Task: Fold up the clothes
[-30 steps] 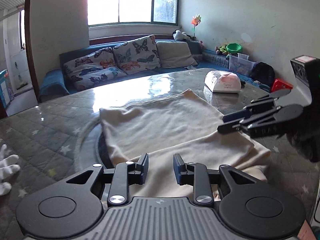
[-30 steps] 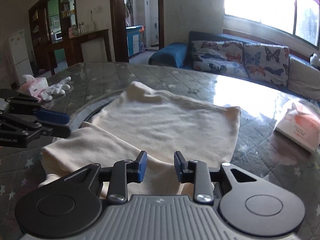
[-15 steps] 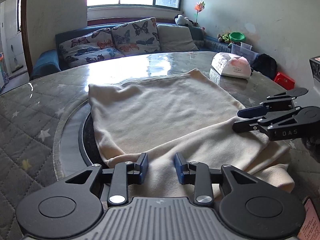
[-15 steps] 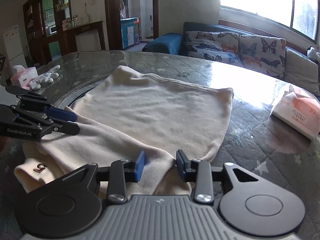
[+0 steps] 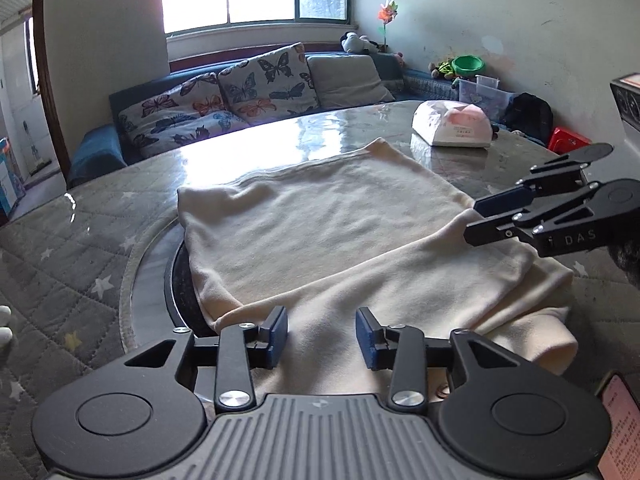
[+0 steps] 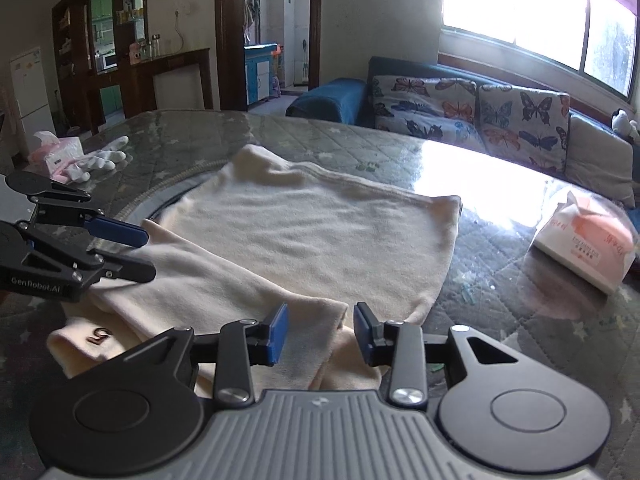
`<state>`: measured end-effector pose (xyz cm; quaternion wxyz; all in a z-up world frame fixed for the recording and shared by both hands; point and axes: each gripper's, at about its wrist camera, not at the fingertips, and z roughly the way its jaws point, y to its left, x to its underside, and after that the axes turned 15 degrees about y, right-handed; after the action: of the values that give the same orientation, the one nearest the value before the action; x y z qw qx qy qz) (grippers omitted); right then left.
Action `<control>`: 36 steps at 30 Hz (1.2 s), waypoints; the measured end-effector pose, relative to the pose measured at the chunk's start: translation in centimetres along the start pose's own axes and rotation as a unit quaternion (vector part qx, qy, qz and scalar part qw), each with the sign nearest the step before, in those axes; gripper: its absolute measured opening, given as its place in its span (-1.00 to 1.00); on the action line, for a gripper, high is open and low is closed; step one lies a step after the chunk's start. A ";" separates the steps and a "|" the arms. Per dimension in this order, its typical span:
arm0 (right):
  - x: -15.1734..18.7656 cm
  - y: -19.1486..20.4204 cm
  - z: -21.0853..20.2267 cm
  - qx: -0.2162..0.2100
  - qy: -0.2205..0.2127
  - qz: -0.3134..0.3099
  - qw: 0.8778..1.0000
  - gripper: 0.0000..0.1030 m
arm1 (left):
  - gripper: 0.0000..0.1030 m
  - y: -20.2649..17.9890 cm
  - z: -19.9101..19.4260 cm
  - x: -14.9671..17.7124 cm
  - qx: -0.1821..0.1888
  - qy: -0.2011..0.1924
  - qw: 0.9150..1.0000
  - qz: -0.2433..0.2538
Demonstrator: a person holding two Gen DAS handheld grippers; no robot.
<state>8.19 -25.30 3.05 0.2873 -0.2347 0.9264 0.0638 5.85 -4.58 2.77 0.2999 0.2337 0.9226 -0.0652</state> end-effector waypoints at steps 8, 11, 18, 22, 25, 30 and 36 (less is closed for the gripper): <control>0.9 1.5 -2.1 -0.004 -0.011 -0.029 1.000 -0.04 | 0.00 -1.3 -2.4 1.6 -0.005 -0.010 1.000 0.016; 1.7 2.0 -2.6 -0.004 -0.009 -0.046 0.999 0.03 | 0.06 -1.9 -3.2 2.5 -0.005 -0.010 0.999 0.031; 3.4 2.3 -3.5 -0.010 0.000 -0.071 0.997 0.16 | 0.20 -3.9 -4.4 4.9 0.003 -0.002 0.996 0.084; 4.4 2.4 -4.3 -0.010 0.005 -0.087 0.996 0.24 | 0.21 -5.4 -4.4 6.2 -0.004 0.003 0.990 0.139; 4.9 2.4 -4.7 -0.009 0.009 -0.094 0.995 0.30 | 0.21 -6.1 -4.5 6.8 -0.010 0.004 0.986 0.166; 5.4 2.6 -4.9 -0.008 0.014 -0.107 0.994 0.38 | 0.21 -6.8 -4.6 7.1 -0.032 -0.008 0.980 0.196; 5.4 2.8 -5.0 -0.007 0.015 -0.111 0.994 0.41 | 0.15 -7.4 -4.1 6.7 -0.038 -0.023 0.974 0.222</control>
<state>0.45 -26.26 4.06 0.2774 -0.3395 0.8981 0.0345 -4.56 -7.45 2.06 0.3366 0.4195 0.8424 0.0327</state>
